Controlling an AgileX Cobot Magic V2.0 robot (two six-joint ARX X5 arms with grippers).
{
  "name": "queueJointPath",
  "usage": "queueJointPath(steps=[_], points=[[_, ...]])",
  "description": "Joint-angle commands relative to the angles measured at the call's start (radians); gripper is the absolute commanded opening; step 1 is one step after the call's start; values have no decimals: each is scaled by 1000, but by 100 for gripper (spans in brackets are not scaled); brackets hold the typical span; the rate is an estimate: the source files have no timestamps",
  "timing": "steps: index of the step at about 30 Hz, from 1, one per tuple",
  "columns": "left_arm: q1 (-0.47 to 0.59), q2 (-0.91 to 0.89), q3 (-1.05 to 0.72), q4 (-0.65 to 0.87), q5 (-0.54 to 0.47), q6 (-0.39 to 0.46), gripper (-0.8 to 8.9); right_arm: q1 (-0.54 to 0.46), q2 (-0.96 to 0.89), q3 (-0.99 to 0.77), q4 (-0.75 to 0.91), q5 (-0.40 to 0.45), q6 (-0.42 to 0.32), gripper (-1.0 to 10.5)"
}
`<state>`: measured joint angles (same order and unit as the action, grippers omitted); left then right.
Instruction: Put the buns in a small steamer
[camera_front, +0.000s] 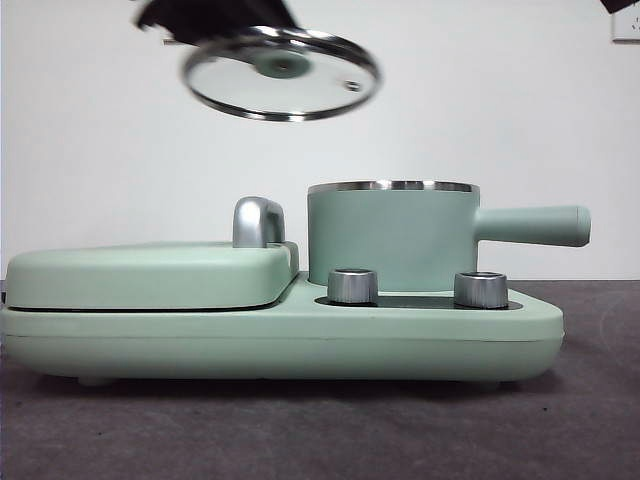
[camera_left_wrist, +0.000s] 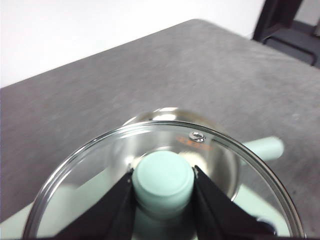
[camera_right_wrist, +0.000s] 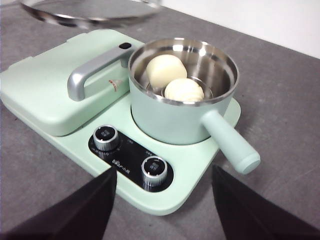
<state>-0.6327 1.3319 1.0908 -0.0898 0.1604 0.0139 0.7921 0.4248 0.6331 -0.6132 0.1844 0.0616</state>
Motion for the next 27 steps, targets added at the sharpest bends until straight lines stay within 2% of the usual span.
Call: queueJointPath(steps=[1, 6, 15, 21, 27], points=[[-40, 53, 18, 115, 6, -5, 16, 10, -2, 5, -2, 1, 34, 298], [-85, 156, 26, 224, 5, -3, 16, 11, -2, 5, -3, -5, 45, 298], [-94, 288, 41, 401, -8, 1, 16, 11, -2, 5, -8, -27, 63, 298], [-95, 357, 114, 399, -8, 45, 16, 11, -2, 5, -24, -27, 63, 298], [-94, 403, 168, 352, -16, 52, 16, 11, -2, 5, -24, -27, 62, 298]])
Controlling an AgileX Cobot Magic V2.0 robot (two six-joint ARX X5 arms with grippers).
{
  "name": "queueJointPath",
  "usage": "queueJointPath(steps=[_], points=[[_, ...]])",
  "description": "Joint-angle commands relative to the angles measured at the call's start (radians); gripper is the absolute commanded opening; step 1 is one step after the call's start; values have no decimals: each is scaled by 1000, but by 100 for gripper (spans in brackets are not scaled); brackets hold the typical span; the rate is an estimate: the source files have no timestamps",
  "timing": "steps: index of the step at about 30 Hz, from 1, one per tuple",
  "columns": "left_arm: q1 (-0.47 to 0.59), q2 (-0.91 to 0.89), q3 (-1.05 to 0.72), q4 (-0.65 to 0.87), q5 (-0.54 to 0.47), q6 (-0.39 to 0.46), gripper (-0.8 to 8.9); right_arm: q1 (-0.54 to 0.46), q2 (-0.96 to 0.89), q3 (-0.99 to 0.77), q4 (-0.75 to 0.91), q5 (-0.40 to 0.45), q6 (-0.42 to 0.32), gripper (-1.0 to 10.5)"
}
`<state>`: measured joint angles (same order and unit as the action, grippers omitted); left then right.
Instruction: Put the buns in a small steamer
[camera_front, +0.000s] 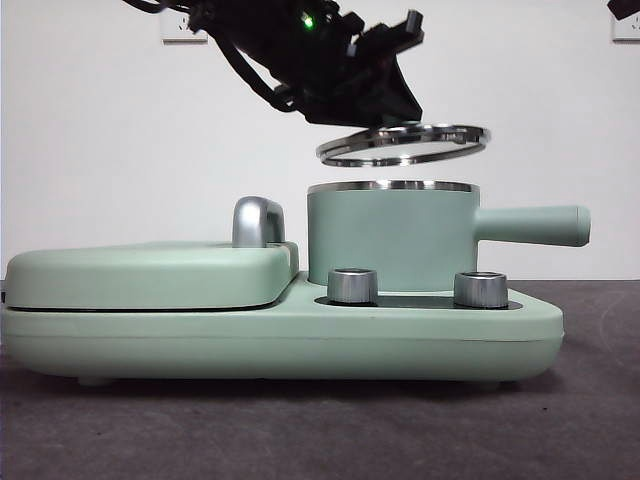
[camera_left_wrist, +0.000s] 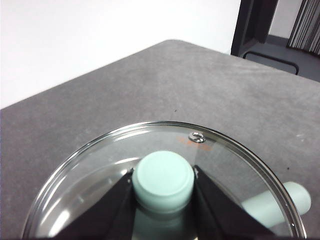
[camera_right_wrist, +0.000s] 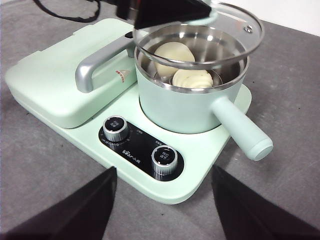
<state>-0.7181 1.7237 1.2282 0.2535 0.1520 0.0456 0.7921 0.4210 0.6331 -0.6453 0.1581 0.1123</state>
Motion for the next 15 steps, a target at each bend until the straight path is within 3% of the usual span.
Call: queueJointPath(steps=[1, 15], points=[[-9, 11, 31, -2, -18, 26, 16, 11, 2, 5, 8, -1, 11, 298], [-6, 23, 31, -35, -32, 55, 16, 11, 2, 5, 8, 0, 11, 298]])
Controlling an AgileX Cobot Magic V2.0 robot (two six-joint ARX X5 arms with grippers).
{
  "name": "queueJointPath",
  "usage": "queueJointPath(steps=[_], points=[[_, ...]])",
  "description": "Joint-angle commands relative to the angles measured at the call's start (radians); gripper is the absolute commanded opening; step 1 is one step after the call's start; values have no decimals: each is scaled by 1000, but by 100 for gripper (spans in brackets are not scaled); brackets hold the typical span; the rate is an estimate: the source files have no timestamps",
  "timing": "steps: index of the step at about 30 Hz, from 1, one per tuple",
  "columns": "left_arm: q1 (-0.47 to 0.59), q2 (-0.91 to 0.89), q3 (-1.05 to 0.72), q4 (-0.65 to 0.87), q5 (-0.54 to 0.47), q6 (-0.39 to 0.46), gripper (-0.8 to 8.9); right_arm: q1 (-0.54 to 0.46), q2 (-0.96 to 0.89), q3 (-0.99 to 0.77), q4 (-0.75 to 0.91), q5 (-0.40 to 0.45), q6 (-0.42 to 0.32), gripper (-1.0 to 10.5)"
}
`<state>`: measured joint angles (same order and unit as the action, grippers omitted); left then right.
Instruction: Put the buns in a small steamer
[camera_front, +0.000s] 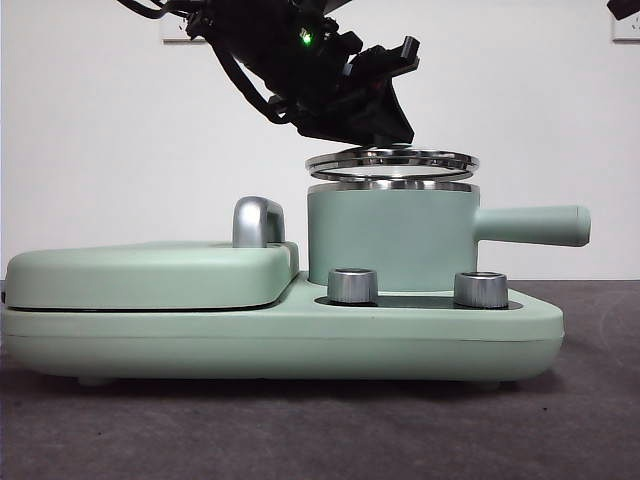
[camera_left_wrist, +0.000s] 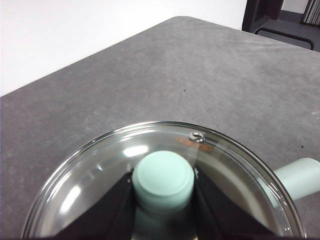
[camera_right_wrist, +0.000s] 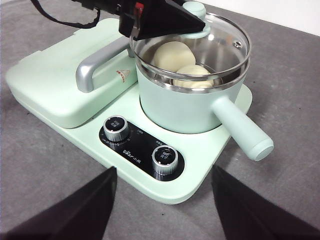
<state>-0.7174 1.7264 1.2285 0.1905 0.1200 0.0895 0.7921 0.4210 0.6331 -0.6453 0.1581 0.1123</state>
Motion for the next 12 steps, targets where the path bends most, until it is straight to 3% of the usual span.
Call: queueJointPath(steps=[1, 12], points=[[-6, 24, 30, 25, 0, 11, 16, 11, 2, 5, 8, 0, 11, 298], [-8, 46, 30, 4, 0, 10, 16, 11, 2, 5, 8, 0, 11, 298]])
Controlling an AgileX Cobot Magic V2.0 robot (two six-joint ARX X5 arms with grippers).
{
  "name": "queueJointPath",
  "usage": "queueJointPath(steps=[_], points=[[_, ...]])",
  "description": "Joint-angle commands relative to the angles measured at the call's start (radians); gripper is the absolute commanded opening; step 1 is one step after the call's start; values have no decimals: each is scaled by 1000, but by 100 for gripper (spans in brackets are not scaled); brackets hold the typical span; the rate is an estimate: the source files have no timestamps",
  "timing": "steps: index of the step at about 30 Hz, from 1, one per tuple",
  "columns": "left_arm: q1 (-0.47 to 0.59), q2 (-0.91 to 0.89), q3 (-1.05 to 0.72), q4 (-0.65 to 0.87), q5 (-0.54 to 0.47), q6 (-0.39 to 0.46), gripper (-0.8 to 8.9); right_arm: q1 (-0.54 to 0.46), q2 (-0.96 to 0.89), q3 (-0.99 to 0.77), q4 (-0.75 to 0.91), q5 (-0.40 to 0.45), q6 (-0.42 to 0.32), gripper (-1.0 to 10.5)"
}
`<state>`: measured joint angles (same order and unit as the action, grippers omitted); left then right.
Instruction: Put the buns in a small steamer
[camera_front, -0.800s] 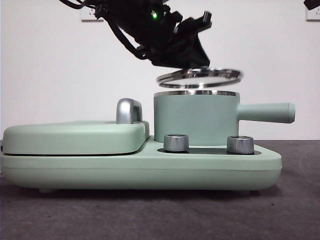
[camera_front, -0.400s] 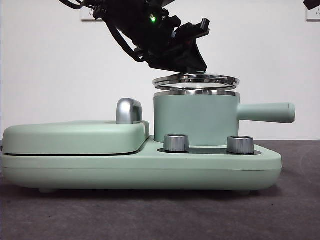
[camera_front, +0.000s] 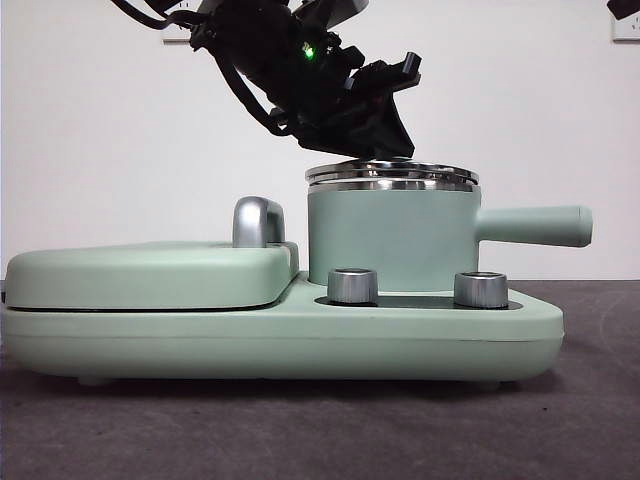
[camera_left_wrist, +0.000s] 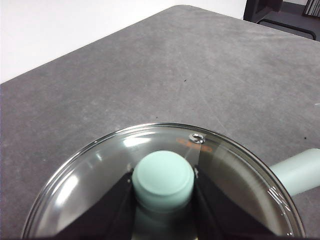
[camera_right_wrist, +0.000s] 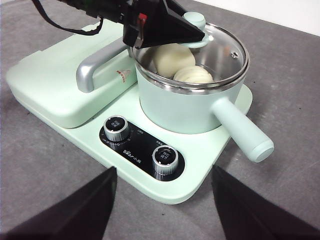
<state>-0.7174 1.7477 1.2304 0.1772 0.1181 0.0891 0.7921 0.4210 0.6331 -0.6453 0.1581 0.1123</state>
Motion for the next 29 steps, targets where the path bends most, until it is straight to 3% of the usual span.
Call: queueJointPath(steps=[1, 24, 29], points=[[-8, 26, 28, 17, 2, 10, 16, 11, 2, 5, 8, 0, 11, 297], [-9, 59, 28, -28, 3, 13, 16, 11, 2, 5, -6, 0, 11, 298], [-9, 59, 28, -77, 3, 50, 16, 11, 2, 5, -6, 0, 11, 297]])
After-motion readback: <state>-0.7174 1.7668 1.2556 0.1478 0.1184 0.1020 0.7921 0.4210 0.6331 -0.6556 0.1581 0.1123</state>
